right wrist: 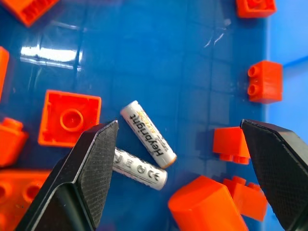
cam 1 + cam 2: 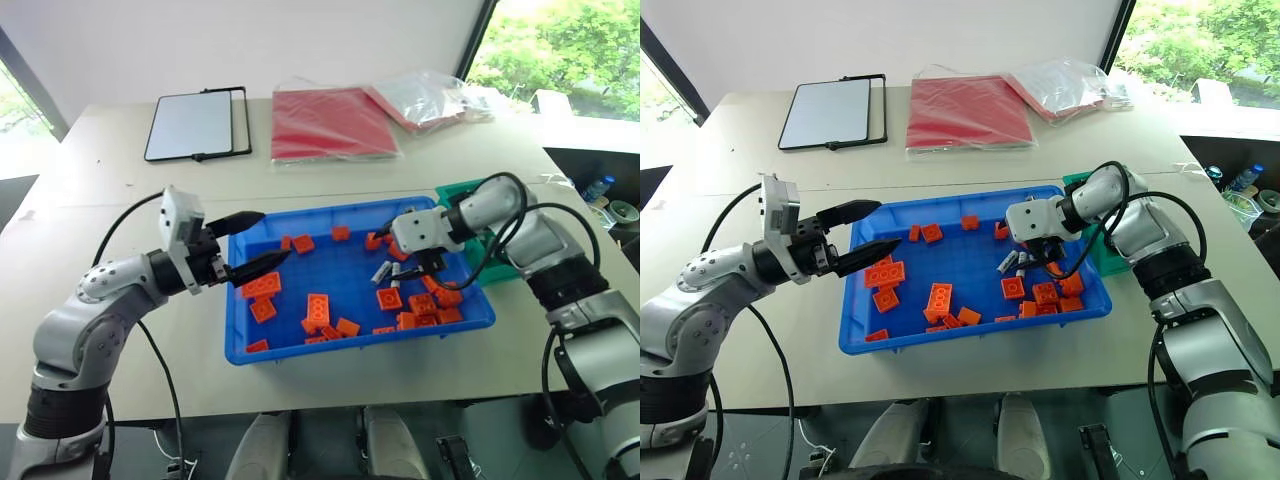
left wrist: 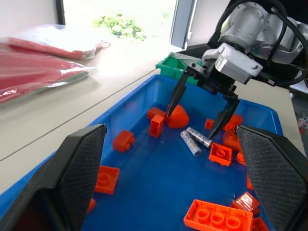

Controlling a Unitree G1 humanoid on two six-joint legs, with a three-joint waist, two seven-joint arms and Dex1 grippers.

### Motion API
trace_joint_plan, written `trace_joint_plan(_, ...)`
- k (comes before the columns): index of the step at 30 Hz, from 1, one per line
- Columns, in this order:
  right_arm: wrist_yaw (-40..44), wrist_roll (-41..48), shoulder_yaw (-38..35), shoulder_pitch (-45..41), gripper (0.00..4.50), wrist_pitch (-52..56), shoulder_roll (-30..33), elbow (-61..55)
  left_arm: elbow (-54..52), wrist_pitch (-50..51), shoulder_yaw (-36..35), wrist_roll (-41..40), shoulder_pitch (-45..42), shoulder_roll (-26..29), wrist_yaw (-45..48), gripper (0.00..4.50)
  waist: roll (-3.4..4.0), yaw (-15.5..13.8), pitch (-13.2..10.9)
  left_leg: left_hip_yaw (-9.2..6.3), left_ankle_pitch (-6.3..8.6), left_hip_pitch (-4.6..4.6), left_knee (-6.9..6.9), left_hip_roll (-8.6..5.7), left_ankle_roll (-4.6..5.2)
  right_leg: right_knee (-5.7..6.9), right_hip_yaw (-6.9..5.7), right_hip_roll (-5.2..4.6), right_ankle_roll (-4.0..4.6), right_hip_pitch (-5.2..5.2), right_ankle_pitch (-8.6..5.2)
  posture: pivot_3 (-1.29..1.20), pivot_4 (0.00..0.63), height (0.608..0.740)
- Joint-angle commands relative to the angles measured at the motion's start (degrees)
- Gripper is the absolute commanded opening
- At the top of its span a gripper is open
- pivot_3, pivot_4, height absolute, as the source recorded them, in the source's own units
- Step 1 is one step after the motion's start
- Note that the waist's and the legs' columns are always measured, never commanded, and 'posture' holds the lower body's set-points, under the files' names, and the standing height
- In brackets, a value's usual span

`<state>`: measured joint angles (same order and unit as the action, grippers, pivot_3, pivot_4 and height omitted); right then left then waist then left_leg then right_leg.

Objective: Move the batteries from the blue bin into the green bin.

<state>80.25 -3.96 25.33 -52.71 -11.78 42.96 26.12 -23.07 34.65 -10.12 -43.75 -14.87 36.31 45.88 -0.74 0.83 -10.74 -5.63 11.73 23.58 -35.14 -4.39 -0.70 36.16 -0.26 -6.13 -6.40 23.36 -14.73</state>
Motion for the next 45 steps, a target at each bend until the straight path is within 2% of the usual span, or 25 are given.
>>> trace_joint_plan(1, 0.32, -1.47, -0.94, -2.56, 4.16, -4.86, -0.95, 4.31, -2.21, -0.26, -1.84, -1.05, 0.36, 0.21, -0.88, 4.50, 0.00, -0.07, 0.00, 0.00, 0.00, 0.00, 0.00, 0.00, 0.00, 0.00, 0.00, 0.00, 0.00, 0.00, 0.00, 0.00, 0.150, 0.731)
trace_joint_plan(12, -1.14, -6.54, -0.05, -2.37, 4.16, -13.33, -4.51, 11.85, -2.09, -0.07, -1.98, -2.34, -0.65, 0.32, -2.32, 4.50, 0.00, 0.11, 0.00, 0.01, 0.00, -0.02, 0.00, 0.02, -0.01, 0.02, 0.05, 0.06, 0.04, 0.01, 0.02, 0.00, 0.150, 0.731)
trace_joint_plan(15, -1.32, -6.58, -0.17, -1.70, 3.26, -11.94, -6.08, 11.02, -1.61, -0.32, -1.62, -2.30, -1.12, 0.23, -2.34, 4.50, 0.00, 0.14, 0.00, 0.01, 0.02, -0.07, 0.00, 0.09, -0.05, 0.02, 0.08, 0.14, 0.06, -0.02, 0.04, 0.00, 0.150, 0.731)
trace_joint_plan(21, 0.09, -4.13, -2.04, 1.68, 0.15, -7.26, -5.86, 5.73, -0.48, -0.68, -1.32, -1.97, -2.03, 0.18, -1.97, 4.50, 0.00, -0.09, 0.00, 0.01, 0.01, -0.08, 0.00, 0.14, -0.08, 0.04, 0.09, 0.21, 0.11, -0.02, 0.07, 0.00, 0.150, 0.731)
trace_joint_plan(22, -0.07, -3.51, -2.87, 2.21, 0.03, -5.62, -5.50, 4.22, -0.23, -0.74, -1.25, -1.89, -2.21, 0.20, -1.87, 4.50, 0.00, -0.10, 0.00, 0.01, 0.01, -0.08, -0.01, 0.14, -0.08, 0.04, 0.10, 0.21, 0.12, -0.02, 0.07, 0.00, 0.150, 0.731)
trace_joint_plan(24, -1.11, -0.94, -6.18, 3.34, 0.03, 1.26, -4.65, -0.42, 0.03, -0.89, -1.00, -1.69, -2.49, 0.23, -1.67, 4.50, 0.00, -0.15, 0.00, 0.01, 0.01, -0.08, -0.01, 0.14, -0.08, 0.04, 0.10, 0.21, 0.13, -0.02, 0.07, 0.00, 0.150, 0.731)
trace_joint_plan(27, -5.11, 3.89, -13.10, 5.27, 0.03, 18.45, -3.56, -11.09, 0.07, -0.88, -0.90, -1.67, -2.62, 0.24, -1.63, 4.50, 0.04, -0.20, -0.02, 0.01, 0.01, -0.07, -0.01, 0.14, -0.08, 0.05, 0.13, 0.21, 0.13, 0.01, 0.08, 0.00, 0.150, 0.731)
trace_joint_plan(32, -24.28, 5.79, -30.84, 9.46, 0.03, 55.15, -3.09, -31.74, 0.05, -0.88, -0.77, -1.61, -1.93, 0.11, -1.62, 4.50, 0.04, -0.40, -0.02, -0.04, 0.03, -0.03, 0.02, 0.15, -0.09, 0.07, 0.15, 0.20, 0.16, 0.08, 0.07, 0.00, 0.150, 0.731)
trace_joint_plan(36, -35.19, 1.40, -37.78, 17.51, 0.03, 66.30, -0.81, -42.04, 0.64, -1.05, -0.05, -1.25, -2.04, -0.07, -1.02, 4.50, 0.01, -1.76, 0.01, -0.09, 0.09, 0.02, 0.01, 0.14, -0.14, 0.02, 0.13, 0.18, 0.26, 0.06, 0.01, 0.00, 0.150, 0.731)
trace_joint_plan(40, -40.43, 1.97, -41.47, 23.61, 0.03, 72.47, -0.75, -46.66, 2.40, -1.21, 1.15, -0.66, -3.81, -0.42, 0.38, 4.50, 0.03, -1.57, 0.00, 0.13, 0.09, 0.04, -0.03, 0.11, -0.11, -0.01, 0.18, 0.08, 0.36, 0.09, -0.04, 0.00, 0.150, 0.731)
trace_joint_plan(45, -45.51, 1.70, -39.27, 25.18, 2.44, 69.32, -0.87, -46.44, 5.73, -1.76, 2.81, 0.56, -7.49, -1.33, 2.04, 4.50, 0.03, -1.07, 0.01, 0.44, 0.09, -0.04, -0.08, 0.20, -0.08, 0.02, 0.32, 0.13, 0.32, 0.08, -0.02, 0.00, 0.150, 0.731)
